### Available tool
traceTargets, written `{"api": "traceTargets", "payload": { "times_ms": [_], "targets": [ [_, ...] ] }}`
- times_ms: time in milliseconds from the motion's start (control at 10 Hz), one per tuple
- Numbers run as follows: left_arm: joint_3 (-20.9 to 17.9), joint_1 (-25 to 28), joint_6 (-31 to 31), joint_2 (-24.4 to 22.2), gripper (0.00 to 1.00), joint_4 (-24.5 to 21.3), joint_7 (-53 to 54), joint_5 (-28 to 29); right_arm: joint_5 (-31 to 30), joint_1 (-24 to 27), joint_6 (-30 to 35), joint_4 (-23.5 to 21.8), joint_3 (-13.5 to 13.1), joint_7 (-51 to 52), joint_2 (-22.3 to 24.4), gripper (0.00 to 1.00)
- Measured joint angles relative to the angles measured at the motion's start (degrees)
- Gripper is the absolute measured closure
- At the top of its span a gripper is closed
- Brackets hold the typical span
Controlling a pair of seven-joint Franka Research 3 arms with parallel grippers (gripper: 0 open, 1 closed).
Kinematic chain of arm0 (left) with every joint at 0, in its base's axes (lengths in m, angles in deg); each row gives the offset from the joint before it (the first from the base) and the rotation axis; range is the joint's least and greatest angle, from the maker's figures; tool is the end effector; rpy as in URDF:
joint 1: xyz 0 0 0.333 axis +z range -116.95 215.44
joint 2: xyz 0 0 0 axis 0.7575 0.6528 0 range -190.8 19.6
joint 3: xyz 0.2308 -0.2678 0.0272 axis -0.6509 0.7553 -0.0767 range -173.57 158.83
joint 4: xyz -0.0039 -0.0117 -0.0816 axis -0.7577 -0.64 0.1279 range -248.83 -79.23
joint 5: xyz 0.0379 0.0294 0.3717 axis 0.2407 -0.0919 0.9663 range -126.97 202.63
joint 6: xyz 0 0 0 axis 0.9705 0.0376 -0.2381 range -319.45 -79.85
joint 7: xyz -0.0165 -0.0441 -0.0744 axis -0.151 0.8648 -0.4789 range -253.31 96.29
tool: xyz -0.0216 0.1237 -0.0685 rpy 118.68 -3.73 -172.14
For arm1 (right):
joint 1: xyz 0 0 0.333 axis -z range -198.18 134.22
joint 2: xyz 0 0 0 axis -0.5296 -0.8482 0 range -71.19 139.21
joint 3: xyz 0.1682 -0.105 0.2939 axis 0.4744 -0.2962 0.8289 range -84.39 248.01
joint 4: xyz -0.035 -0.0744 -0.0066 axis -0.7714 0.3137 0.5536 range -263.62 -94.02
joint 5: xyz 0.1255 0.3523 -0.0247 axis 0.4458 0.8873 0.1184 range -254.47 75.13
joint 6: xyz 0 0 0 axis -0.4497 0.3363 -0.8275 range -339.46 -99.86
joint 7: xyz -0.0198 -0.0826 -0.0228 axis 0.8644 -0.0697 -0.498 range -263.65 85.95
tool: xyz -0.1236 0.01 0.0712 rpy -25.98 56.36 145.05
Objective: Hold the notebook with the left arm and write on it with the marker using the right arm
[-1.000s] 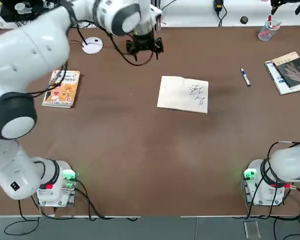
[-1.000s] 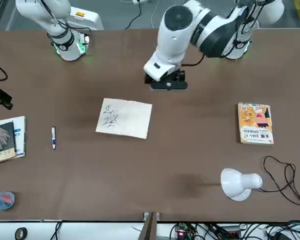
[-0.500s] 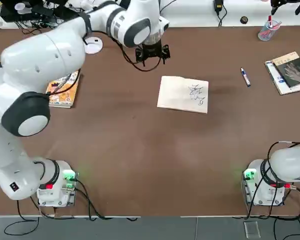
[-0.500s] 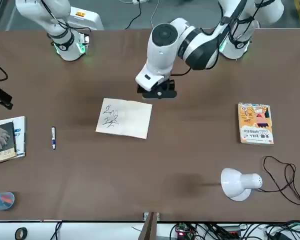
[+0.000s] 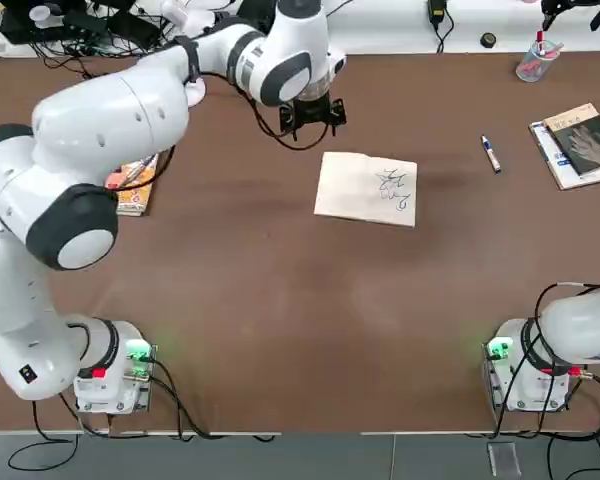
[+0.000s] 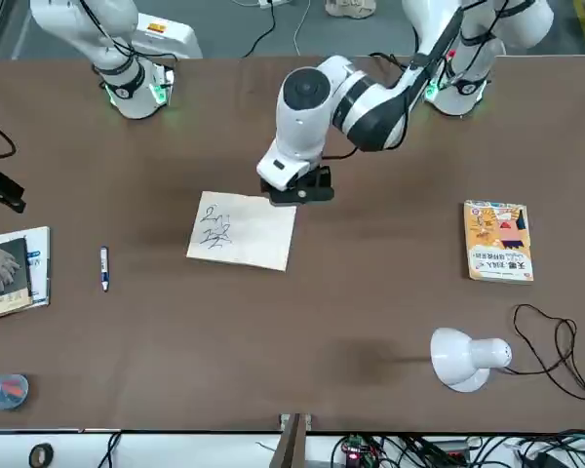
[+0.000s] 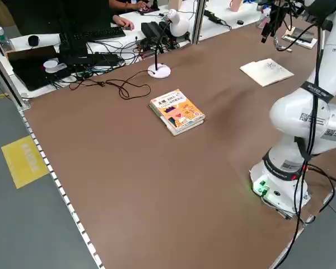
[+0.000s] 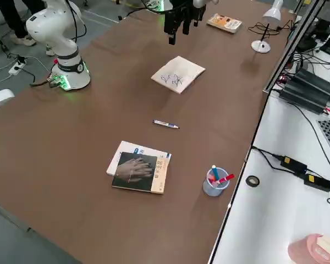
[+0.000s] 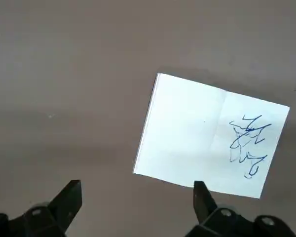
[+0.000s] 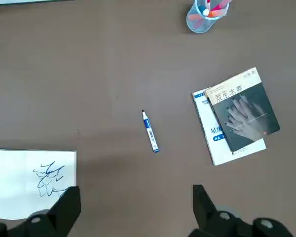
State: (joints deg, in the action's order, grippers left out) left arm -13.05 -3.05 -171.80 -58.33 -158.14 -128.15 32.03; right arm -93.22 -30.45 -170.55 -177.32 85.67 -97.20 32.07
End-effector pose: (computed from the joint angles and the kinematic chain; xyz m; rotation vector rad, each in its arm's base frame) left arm 0.4684 -0.5247 0.4096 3.0502 0.1261 0.0251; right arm 0.5601 0.0139 0.6182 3.0828 -0.1557 0.1146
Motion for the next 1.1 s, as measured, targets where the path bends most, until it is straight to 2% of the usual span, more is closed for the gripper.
{"api": "traceTargets", "payload": {
  "times_ms": [300, 700, 1100],
  "targets": [
    [0.14, -0.04, -3.99, 2.43, 0.0, 0.05, -0.57, -0.01, 0.0, -0.02, 0.0, -0.01, 0.01, 0.0, 0.0, 0.0],
    [0.86, -0.65, -13.31, 7.42, 0.0, 0.06, -2.89, -0.01, 0.0, -0.51, 0.0, -0.01, 0.03, 0.0, 0.0, 0.0],
    [0.82, -0.84, -17.25, 11.86, 0.0, 0.31, -2.95, 0.05, 0.0, -0.56, 0.24, -0.01, 0.0, 0.0, 0.05, 0.0]
  ]
}}
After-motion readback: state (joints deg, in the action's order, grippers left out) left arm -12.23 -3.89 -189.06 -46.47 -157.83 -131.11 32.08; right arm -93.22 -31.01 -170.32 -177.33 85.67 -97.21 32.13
